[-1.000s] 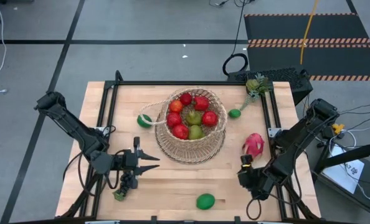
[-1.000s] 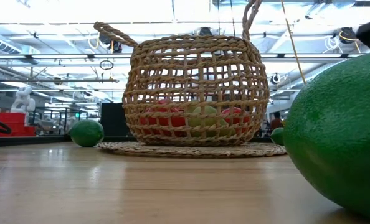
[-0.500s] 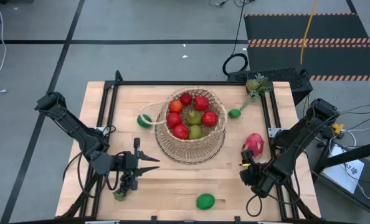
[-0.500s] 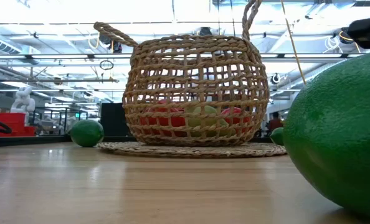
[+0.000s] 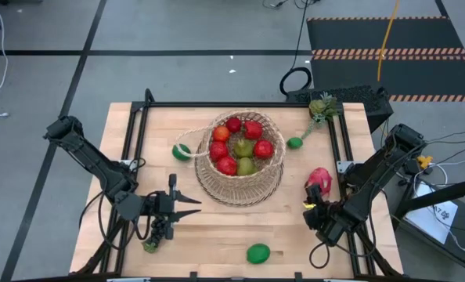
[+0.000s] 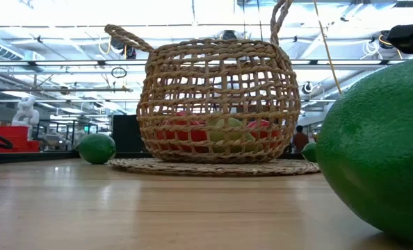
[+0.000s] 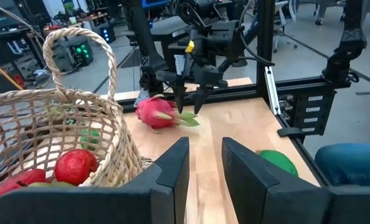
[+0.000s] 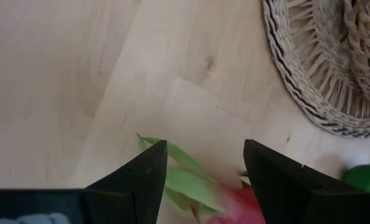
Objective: Build produce basket
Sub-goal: Put the dragon fruit into the basket
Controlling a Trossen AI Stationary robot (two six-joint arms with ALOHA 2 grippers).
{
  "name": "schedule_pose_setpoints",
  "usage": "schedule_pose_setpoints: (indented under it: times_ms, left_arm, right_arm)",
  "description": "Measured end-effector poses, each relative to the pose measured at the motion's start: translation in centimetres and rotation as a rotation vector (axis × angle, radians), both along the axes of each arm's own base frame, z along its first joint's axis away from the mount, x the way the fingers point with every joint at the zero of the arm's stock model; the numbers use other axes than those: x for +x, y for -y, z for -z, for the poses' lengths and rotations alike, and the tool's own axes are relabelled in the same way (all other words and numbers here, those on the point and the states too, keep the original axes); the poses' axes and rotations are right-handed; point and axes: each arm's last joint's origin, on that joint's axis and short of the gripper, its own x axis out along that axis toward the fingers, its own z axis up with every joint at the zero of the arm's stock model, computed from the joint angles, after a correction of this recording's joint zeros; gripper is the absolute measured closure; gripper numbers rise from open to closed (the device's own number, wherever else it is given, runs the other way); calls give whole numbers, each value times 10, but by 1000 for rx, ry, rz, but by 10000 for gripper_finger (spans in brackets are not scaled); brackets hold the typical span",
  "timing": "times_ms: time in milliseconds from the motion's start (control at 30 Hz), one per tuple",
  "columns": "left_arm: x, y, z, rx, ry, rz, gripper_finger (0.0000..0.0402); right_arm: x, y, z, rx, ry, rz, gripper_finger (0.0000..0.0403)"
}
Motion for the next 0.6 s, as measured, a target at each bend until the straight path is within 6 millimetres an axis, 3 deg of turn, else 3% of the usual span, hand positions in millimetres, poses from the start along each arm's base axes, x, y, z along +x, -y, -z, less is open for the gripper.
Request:
schedule_pose_setpoints:
  times_ms: [367,600]
  left_arm:
    - [0,0,0,18,1,3,305]
    - [0,0,0,15,3,2,305]
  right_arm:
    - [-3,-2,2,53,-103,-57,195]
    - [-7,3,16,52,-128,-57,195]
